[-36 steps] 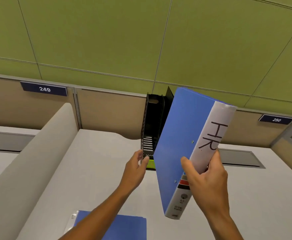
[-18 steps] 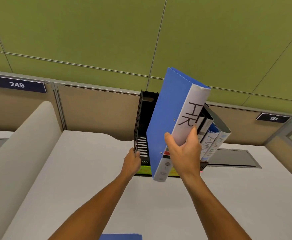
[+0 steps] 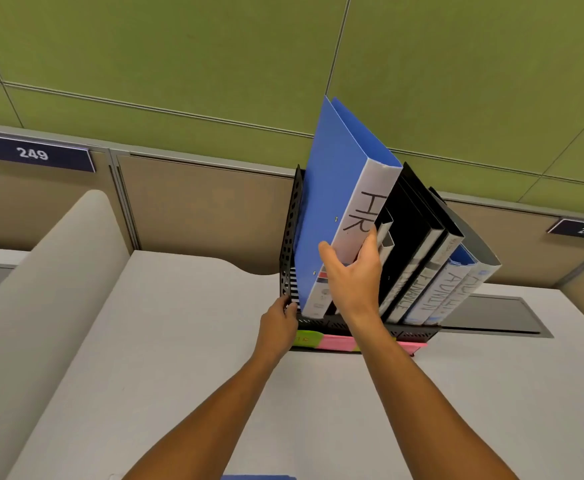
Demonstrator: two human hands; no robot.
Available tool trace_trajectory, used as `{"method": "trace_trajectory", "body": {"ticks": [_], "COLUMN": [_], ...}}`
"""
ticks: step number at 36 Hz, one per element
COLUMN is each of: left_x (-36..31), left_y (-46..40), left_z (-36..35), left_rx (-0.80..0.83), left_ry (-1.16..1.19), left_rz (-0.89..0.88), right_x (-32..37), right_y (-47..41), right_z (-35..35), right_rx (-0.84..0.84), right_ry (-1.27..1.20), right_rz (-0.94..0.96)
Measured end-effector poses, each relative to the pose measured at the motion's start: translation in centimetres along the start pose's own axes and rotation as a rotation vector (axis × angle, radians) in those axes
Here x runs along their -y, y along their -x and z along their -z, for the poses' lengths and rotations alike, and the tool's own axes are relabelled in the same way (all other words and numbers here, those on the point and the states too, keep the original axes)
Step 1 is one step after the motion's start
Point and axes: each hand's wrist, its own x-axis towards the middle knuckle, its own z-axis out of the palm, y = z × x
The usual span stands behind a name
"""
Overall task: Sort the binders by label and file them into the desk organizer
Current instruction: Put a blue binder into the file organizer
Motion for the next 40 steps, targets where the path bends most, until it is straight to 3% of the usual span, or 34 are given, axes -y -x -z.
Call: {"method": "trace_trajectory", "body": {"ticks": [19, 40], "left_x": [1.3, 1.7], "left_y": [0.2, 1.1], "left_z": [-1.4, -1.8], "left_rx": [-0.056, -0.036], "left_ry": [0.131, 0.114], "left_rz": [0.079, 0.059], "right_x": [-3.1, -3.6], "right_y": [1.1, 4.0], "right_z": [-2.5, -3.9], "right_rx": [-0.061, -0.052], "right_ry": [-0.074, 0.097], "right_rz": [0.025, -0.026]}}
